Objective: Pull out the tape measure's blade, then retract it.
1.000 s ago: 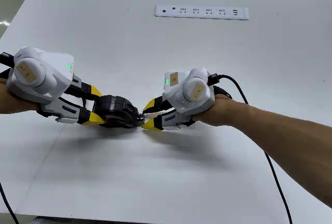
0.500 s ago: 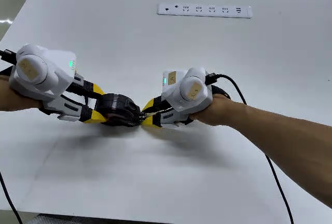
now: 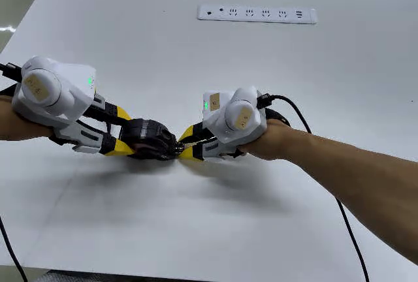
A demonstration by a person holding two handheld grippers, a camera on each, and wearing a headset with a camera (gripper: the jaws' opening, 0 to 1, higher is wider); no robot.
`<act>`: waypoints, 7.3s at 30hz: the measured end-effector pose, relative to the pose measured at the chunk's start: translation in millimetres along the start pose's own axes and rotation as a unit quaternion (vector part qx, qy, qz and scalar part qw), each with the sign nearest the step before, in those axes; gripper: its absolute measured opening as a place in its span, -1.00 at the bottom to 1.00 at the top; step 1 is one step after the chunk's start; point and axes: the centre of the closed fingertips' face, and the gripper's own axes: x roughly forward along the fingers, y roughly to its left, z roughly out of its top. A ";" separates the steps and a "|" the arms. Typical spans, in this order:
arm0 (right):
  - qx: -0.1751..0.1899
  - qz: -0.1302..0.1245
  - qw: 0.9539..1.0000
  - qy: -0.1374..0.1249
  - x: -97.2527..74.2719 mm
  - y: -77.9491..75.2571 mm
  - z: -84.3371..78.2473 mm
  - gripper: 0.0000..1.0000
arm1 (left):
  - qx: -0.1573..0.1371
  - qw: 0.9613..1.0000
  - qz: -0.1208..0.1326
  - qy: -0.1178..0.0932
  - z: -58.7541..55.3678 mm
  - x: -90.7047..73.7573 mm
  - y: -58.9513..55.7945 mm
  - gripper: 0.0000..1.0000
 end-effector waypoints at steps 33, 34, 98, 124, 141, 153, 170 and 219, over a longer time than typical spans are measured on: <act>-0.005 -0.009 1.000 0.016 -27.4 1.0 -22.9 -0.83 | -0.009 1.000 0.000 0.001 1.7 0.8 0.2 -0.55; -0.005 -0.009 1.000 0.016 -28.3 1.0 -23.5 -0.83 | -0.009 1.000 0.000 0.001 1.8 0.8 0.2 -0.55; 0.021 -0.039 0.998 0.039 -101.6 10.3 -83.3 -0.82 | -0.001 1.000 -0.001 0.026 2.1 2.6 0.0 -0.55; 0.039 -0.056 0.996 0.055 -136.9 14.6 -113.0 -0.82 | 0.001 0.999 -0.002 0.032 2.6 2.6 -0.5 -0.55; 0.052 -0.066 0.994 0.069 -161.8 22.7 -127.7 -0.83 | 0.003 0.999 -0.004 0.037 3.0 2.4 -1.2 -0.55; 0.057 -0.069 0.993 0.074 -166.6 25.8 -131.7 -0.82 | 0.006 0.999 -0.005 0.042 2.6 2.5 -1.1 -0.54; 0.055 -0.054 0.993 0.093 -165.3 26.9 -132.8 -0.79 | 0.016 0.999 -0.006 0.045 4.1 4.7 -1.6 -0.53; 0.094 -0.097 0.983 0.123 -192.2 39.1 -131.7 -0.31 | -0.056 0.997 0.031 0.030 0.7 -18.7 -14.0 0.01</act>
